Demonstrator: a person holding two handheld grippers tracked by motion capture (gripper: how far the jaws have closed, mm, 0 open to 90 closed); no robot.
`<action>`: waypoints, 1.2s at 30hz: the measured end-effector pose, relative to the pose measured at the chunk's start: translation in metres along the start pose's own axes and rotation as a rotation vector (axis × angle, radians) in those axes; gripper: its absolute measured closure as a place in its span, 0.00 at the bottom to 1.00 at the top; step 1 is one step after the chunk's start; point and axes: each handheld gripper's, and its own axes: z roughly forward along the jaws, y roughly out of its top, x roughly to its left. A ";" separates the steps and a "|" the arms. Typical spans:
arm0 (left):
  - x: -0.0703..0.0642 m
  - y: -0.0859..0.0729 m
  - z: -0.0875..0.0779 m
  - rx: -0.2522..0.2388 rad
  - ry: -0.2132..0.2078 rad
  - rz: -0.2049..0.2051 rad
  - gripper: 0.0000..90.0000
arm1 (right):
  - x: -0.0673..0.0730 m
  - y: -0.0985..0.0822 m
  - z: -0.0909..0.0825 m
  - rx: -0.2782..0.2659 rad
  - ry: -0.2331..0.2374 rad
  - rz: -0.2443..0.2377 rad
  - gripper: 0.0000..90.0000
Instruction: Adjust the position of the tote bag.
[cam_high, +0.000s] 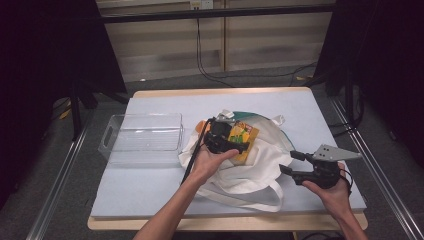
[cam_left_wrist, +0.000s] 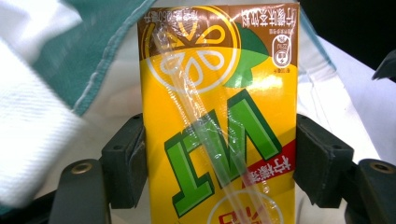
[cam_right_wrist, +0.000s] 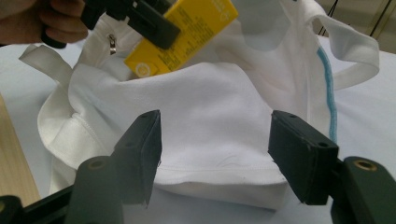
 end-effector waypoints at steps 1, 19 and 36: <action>0.000 0.002 -0.002 0.007 0.002 0.007 0.32 | 0.000 0.000 0.000 0.000 0.000 0.000 0.39; -0.010 0.015 -0.023 0.277 0.022 0.150 0.32 | 0.001 0.000 0.002 0.008 0.001 -0.002 0.39; -0.006 0.008 0.015 0.404 -0.021 0.135 0.31 | 0.001 0.000 0.001 0.009 0.003 -0.002 0.38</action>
